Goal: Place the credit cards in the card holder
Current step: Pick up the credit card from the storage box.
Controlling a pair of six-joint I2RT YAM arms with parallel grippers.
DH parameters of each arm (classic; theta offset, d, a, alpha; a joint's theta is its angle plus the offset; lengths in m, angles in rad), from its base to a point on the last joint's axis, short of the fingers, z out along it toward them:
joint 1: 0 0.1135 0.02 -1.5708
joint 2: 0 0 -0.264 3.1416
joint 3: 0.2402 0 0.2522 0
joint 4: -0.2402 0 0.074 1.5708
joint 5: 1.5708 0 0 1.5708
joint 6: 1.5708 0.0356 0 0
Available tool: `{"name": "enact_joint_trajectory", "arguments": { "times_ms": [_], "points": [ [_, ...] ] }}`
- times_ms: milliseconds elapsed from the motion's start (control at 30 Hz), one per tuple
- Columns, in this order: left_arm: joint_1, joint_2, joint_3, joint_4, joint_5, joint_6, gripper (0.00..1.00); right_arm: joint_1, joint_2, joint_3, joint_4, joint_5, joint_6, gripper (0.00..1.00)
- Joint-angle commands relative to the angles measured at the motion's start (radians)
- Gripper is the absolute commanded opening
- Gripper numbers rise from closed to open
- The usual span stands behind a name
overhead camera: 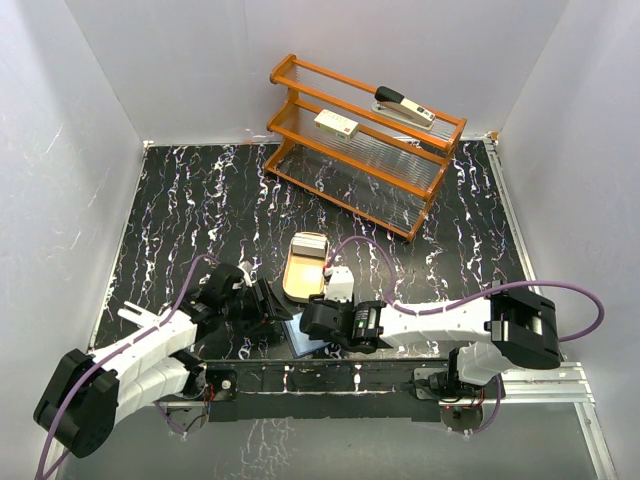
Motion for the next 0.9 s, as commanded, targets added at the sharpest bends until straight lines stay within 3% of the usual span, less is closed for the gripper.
{"name": "enact_joint_trajectory", "arguments": {
  "times_ms": [0, 533, 867],
  "points": [
    [-0.005, -0.006, -0.029, 0.037, 0.041, -0.032, 0.65, -0.012, 0.001, -0.057, 0.032, 0.044, 0.008, 0.49],
    [-0.017, -0.005, -0.134, 0.308, 0.109, -0.139, 0.66, -0.019, 0.029, -0.128, 0.1, -0.014, 0.036, 0.44],
    [-0.024, 0.029, -0.119, 0.291, 0.084, -0.107, 0.52, -0.019, 0.02, -0.137, 0.096, -0.041, 0.045, 0.44]
  ]
}}
